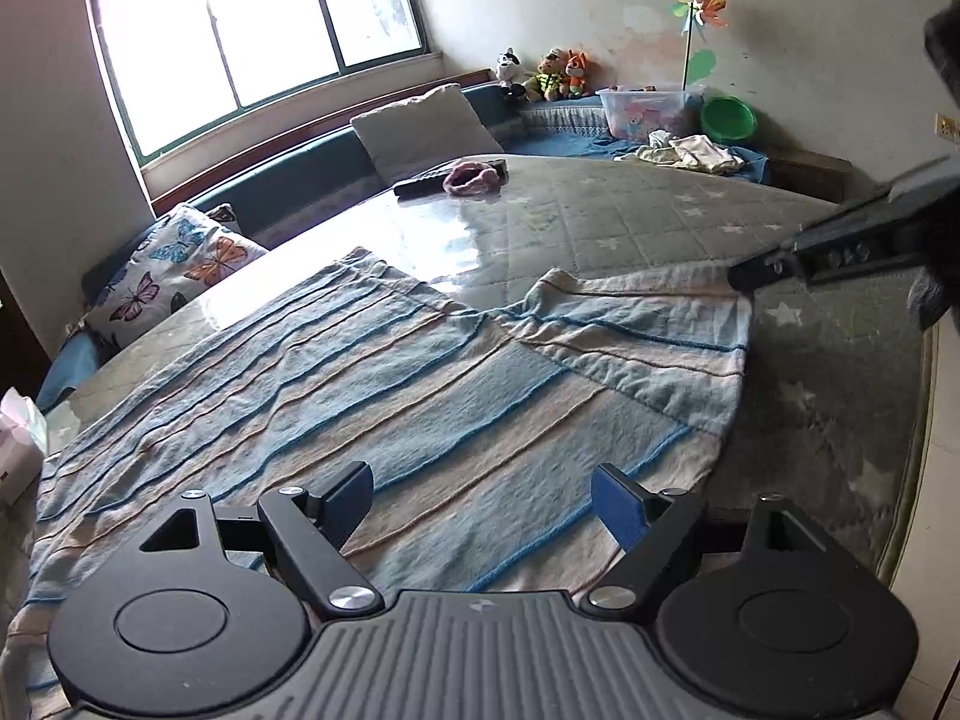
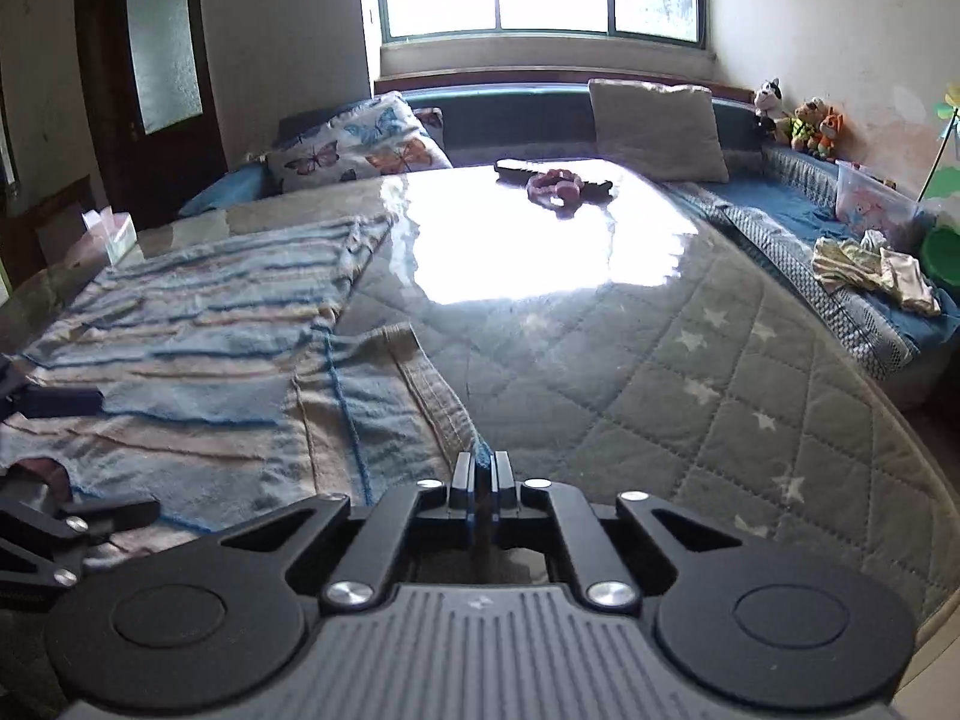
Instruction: Fold clothes
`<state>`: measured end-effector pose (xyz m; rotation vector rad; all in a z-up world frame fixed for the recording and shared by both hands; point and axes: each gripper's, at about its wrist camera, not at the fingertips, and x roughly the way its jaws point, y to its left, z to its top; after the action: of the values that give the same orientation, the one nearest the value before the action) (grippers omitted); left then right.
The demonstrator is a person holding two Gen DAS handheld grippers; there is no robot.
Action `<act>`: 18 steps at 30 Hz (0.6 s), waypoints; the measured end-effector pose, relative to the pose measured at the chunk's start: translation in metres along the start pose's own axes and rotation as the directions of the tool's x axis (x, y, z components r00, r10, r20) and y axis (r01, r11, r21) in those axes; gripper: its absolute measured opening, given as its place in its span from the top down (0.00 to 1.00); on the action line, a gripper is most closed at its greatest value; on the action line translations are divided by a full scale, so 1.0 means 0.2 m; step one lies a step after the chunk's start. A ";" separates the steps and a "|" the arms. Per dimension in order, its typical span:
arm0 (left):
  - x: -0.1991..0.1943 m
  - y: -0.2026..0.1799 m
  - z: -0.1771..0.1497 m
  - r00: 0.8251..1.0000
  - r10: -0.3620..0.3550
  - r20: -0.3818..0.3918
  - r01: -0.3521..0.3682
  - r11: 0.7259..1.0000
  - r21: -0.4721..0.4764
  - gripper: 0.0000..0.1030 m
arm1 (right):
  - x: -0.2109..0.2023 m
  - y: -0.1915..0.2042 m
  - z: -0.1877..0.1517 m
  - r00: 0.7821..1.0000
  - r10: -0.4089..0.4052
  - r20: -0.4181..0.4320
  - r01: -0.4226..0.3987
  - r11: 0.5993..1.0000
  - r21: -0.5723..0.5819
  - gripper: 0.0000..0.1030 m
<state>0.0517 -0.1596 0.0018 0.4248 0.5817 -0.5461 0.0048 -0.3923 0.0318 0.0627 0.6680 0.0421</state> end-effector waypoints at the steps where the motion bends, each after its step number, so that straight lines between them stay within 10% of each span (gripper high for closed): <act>1: 0.01 -0.01 0.01 1.000 -0.008 0.000 0.008 1.000 -0.001 0.20 | -0.02 0.01 0.02 1.000 0.009 0.017 -0.008 1.000 -0.005 0.96; 18: -0.13 0.23 -0.10 0.994 0.106 -0.011 -0.107 0.990 -0.092 0.17 | -0.13 0.55 0.20 0.948 0.311 0.073 -0.288 0.931 -0.227 0.97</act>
<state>0.0518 -0.1043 0.0121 0.3676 0.5847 -0.4142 0.0071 -0.2859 0.0870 -0.0405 0.5381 0.4028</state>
